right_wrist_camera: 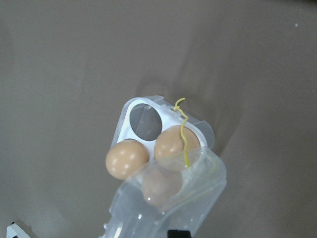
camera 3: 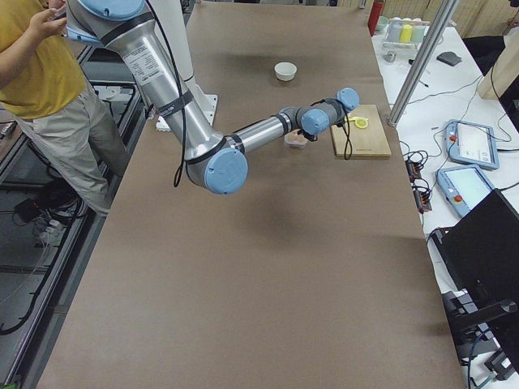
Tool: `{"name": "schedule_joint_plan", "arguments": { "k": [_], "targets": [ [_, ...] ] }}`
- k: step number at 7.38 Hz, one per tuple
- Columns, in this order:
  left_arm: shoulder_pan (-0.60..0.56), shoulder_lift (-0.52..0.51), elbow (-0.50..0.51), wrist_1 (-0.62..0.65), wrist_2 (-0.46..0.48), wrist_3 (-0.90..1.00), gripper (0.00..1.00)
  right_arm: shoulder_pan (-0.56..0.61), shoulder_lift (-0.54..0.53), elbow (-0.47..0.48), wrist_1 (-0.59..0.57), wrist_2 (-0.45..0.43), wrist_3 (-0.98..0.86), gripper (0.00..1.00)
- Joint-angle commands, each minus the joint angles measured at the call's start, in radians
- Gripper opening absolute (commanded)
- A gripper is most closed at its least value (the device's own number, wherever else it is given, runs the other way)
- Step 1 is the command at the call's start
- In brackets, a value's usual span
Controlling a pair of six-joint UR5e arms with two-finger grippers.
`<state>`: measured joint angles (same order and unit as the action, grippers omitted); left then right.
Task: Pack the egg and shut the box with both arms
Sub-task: 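Push the clear lid down over the eggs with the right gripper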
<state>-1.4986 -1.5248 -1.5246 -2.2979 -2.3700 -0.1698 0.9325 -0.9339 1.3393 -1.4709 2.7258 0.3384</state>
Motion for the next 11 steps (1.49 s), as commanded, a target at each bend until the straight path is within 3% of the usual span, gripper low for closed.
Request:
{"name": "schedule_joint_plan", "arguments": {
  "k": [1,4,5,6,7,8,9,10,11],
  "targets": [
    [0.000,0.000,0.000,0.000,0.000,0.000,0.90,-0.014,0.072,-0.045,0.000,-0.003,0.014,0.00],
    [0.000,0.000,0.001,0.000,0.000,-0.002,0.90,-0.040,0.153,-0.097,0.006,-0.008,0.016,0.00],
    [0.001,0.000,0.003,0.000,0.000,-0.002,0.90,-0.038,0.150,-0.089,0.010,-0.014,0.016,0.05],
    [0.000,0.000,0.004,0.002,0.000,0.000,0.90,-0.014,0.144,-0.088,0.009,-0.070,0.028,0.38],
    [0.000,0.000,0.006,0.000,0.002,0.000,0.90,0.024,0.123,-0.085,0.009,-0.083,0.042,0.63],
    [0.000,0.000,0.006,0.000,0.000,0.000,0.90,0.054,0.078,-0.047,0.009,-0.090,0.039,0.79],
    [0.001,0.000,0.009,0.000,0.002,0.000,0.90,0.095,0.007,0.015,0.009,-0.137,0.025,0.94],
    [0.001,0.000,0.012,0.002,0.002,0.001,0.90,0.126,-0.072,0.073,0.006,-0.205,-0.031,0.99],
    [0.003,0.000,0.014,0.003,0.003,0.001,0.90,0.176,-0.118,0.080,0.003,-0.212,-0.051,1.00]
  ]
}}
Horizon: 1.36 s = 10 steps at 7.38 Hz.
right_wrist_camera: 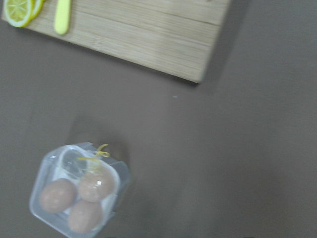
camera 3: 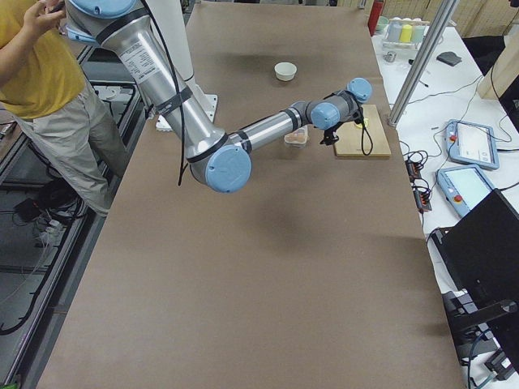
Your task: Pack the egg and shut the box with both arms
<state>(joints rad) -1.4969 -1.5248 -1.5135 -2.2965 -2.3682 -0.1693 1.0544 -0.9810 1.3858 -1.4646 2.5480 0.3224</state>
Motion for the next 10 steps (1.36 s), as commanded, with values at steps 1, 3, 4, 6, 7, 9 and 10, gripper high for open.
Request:
{"name": "schedule_joint_plan", "arguments": {
  "k": [1,3,4,6,7,9,10],
  "targets": [
    [0.001,0.000,0.003,0.000,0.001,0.001,0.95,0.117,-0.114,0.036,-0.010,-0.041,-0.036,1.00],
    [0.001,-0.002,0.013,0.002,0.006,0.001,0.97,0.209,-0.215,0.045,-0.005,-0.081,-0.106,1.00],
    [0.001,-0.003,0.018,0.000,0.006,0.002,0.97,0.255,-0.261,0.042,-0.010,-0.089,-0.184,1.00],
    [0.001,-0.003,0.019,0.003,0.006,-0.006,0.97,0.366,-0.338,0.033,-0.014,-0.135,-0.343,1.00],
    [0.001,-0.003,0.021,0.003,0.006,-0.007,0.97,0.396,-0.367,0.038,-0.028,-0.190,-0.362,1.00],
    [0.001,-0.003,0.027,0.002,0.006,-0.009,0.97,0.432,-0.421,0.047,-0.046,-0.271,-0.397,1.00],
    [0.001,-0.003,0.026,0.002,0.006,-0.010,0.97,0.455,-0.450,0.047,-0.049,-0.267,-0.443,1.00]
  ]
}}
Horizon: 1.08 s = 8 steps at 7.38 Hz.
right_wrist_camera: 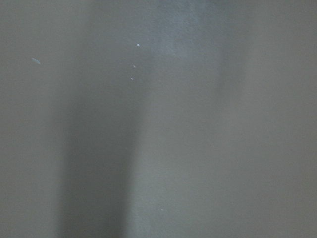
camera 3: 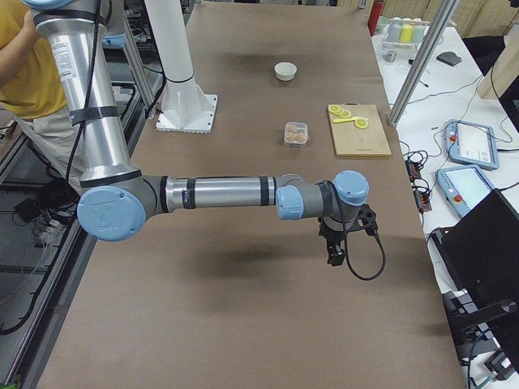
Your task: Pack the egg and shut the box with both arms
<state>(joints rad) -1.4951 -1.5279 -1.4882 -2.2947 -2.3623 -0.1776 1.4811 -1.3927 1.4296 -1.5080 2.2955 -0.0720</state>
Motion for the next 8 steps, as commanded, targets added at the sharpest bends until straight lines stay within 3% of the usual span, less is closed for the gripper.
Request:
{"name": "schedule_joint_plan", "arguments": {
  "k": [1,4,7,8],
  "targets": [
    [-0.001,0.000,0.002,0.001,0.002,-0.003,0.97,0.056,-0.051,0.005,-0.042,-0.001,-0.067,1.00],
    [-0.001,0.002,0.066,-0.029,0.006,0.006,0.97,0.068,-0.054,0.008,-0.070,0.012,-0.072,1.00],
    [-0.001,-0.011,0.002,-0.011,0.009,-0.108,0.97,0.068,-0.054,0.139,-0.251,0.009,-0.071,1.00],
    [0.001,-0.002,0.035,-0.005,0.009,-0.093,0.97,0.067,-0.054,0.149,-0.264,0.010,-0.071,1.00]
  ]
}}
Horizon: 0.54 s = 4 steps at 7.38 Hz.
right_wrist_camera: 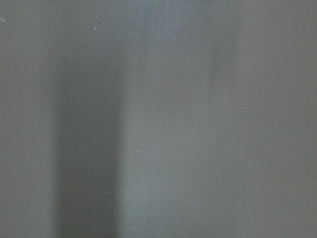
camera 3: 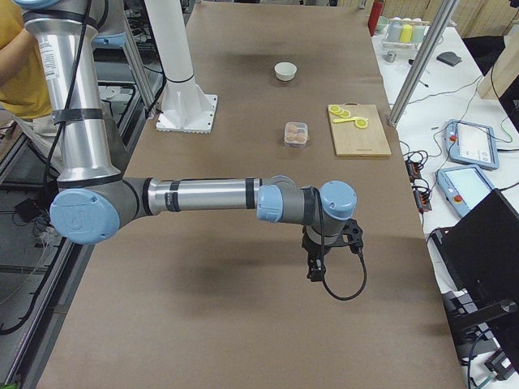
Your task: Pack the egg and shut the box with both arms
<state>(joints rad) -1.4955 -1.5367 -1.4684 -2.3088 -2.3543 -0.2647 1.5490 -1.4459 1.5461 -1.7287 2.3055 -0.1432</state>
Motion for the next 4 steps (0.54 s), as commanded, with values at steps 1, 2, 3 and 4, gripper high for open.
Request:
{"name": "schedule_joint_plan", "arguments": {
  "k": [1,2,3,4],
  "targets": [
    [0.003,0.009,0.026,0.038,0.001,-0.007,0.97,-0.001,-0.002,0.031,-0.048,-0.004,0.001,1.00],
    [0.004,-0.008,0.023,0.154,0.001,-0.005,0.97,-0.001,-0.008,0.031,-0.054,-0.006,0.001,1.00],
    [0.007,-0.019,0.023,0.223,0.015,-0.001,0.97,-0.001,-0.016,0.032,-0.054,-0.009,0.001,1.00],
    [0.007,-0.052,0.023,0.259,0.030,-0.001,0.97,-0.001,-0.021,0.032,-0.052,-0.008,0.001,1.00]
  ]
}}
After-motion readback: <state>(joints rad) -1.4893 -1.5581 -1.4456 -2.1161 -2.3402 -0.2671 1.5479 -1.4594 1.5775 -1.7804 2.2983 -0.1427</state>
